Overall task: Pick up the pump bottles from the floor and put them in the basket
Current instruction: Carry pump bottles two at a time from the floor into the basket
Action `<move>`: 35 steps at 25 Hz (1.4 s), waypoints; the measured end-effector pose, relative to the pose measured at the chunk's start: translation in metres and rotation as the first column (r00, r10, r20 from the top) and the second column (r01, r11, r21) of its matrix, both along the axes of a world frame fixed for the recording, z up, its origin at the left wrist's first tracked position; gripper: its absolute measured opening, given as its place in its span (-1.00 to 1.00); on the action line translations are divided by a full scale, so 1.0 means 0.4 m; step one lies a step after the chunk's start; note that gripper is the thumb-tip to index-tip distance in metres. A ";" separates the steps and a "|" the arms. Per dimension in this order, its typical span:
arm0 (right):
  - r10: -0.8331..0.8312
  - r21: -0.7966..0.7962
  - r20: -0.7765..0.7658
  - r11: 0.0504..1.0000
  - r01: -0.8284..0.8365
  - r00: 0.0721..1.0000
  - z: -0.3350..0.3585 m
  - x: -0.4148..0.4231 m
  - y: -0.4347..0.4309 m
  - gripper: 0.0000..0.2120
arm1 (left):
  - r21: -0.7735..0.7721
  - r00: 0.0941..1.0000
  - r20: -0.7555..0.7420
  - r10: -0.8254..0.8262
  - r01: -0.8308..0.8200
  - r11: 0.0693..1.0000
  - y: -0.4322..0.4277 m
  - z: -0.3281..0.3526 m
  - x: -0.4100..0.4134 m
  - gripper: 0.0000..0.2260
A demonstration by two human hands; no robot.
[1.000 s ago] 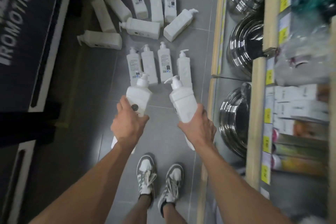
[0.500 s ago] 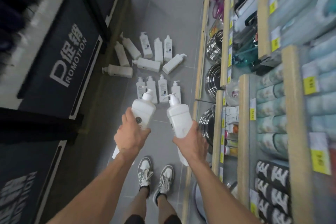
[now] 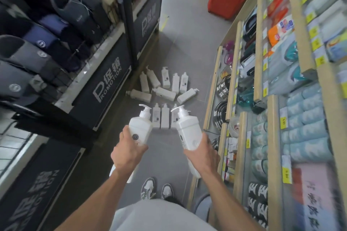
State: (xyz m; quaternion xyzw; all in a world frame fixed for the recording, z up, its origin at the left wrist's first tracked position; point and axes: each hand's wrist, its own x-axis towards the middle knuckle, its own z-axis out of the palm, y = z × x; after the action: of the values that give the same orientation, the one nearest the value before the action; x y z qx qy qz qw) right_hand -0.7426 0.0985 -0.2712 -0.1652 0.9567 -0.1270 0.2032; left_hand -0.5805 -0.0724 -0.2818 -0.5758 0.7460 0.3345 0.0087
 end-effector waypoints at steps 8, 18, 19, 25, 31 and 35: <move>0.194 -0.014 -0.021 0.981 -0.195 0.981 0.019 -0.056 -0.065 -0.28 | -0.043 0.979 0.029 0.201 -0.200 0.979 -0.009 0.056 0.075 -0.33; 0.506 -0.027 0.017 0.863 -0.505 0.862 0.006 -0.074 -0.194 -0.22 | -0.057 0.835 0.015 0.549 -0.548 0.835 0.034 0.088 0.128 -0.33; 0.551 -0.025 0.016 0.834 -0.551 0.834 0.011 -0.063 -0.218 -0.23 | -0.065 0.813 0.014 0.582 -0.580 0.812 0.035 0.088 0.143 -0.32; 0.808 -0.005 -0.013 0.589 -0.808 0.589 0.041 0.059 -0.370 -0.32 | -0.097 0.643 0.016 0.766 -0.761 0.641 0.070 0.098 0.302 -0.29; 0.957 0.018 -0.083 0.281 -0.960 0.278 0.087 0.320 -0.468 -0.32 | -0.118 0.346 -0.026 0.938 -0.933 0.341 0.179 0.123 0.562 -0.31; 0.989 0.019 -0.099 0.108 -0.994 0.106 0.102 0.568 -0.480 -0.30 | -0.131 0.194 -0.046 0.980 -0.974 0.187 0.275 0.133 0.757 -0.30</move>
State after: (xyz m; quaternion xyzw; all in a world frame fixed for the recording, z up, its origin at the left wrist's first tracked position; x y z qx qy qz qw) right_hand -0.5153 -0.0936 -0.2305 -0.7720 0.6061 0.0237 0.1900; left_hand -0.2778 0.0376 -0.2286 -0.9252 0.2308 0.2004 -0.2250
